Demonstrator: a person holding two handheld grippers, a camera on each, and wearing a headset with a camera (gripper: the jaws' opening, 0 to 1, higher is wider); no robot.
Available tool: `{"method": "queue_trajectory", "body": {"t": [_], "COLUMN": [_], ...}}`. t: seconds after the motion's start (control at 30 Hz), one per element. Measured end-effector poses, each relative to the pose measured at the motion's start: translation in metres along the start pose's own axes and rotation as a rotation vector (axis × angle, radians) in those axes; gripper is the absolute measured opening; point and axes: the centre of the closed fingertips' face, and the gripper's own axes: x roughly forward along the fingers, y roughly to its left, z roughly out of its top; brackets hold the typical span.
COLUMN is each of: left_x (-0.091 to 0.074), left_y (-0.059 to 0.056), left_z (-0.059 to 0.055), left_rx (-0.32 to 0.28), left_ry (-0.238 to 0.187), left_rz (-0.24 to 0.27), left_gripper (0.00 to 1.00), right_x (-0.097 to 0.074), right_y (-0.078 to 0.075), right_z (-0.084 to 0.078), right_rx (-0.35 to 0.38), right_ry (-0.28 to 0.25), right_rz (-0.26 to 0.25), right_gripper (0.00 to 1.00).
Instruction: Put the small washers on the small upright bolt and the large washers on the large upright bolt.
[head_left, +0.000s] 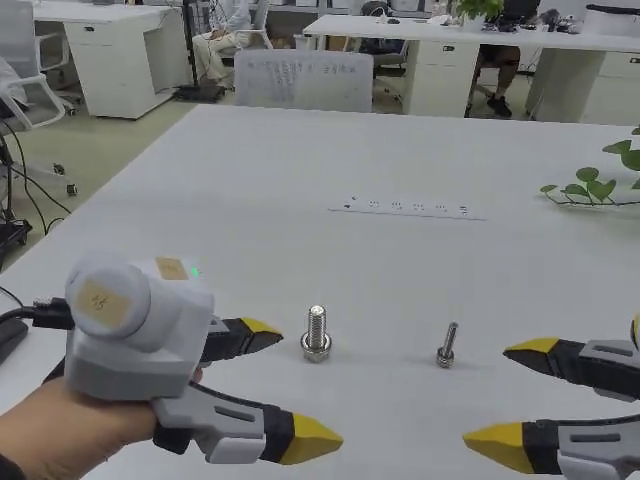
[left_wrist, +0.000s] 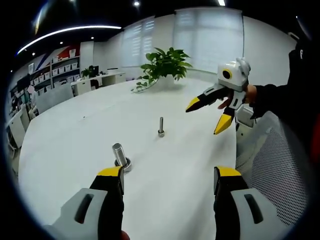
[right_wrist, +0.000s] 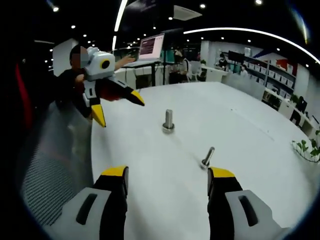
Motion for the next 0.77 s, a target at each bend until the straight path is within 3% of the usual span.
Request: {"method": "queue_trajectory", "body": {"t": [0.17,0.33,0.77], "left_x": [-0.0001,0.0005,-0.0008], "left_y": [-0.0011,-0.0030,-0.0024], "left_z": [-0.0013,-0.0031,-0.0056], "left_rx": [-0.004,-0.005,-0.012], "left_ry": [0.002,0.007,0.012], "left_rz": [-0.005,-0.014,-0.010], "left_gripper": [0.73,0.73,0.73], "right_x": [-0.0006,-0.0011,-0.0013], "right_y": [-0.0013,-0.0028,-0.0012], "right_z": [0.0042,-0.0016,-0.0025], "right_rx": [0.021,0.025,0.024], "right_ry": [-0.030,-0.019,-0.016], "right_rz": [-0.014,-0.035,-0.033], "right_gripper": [0.68,0.69,0.70]}}
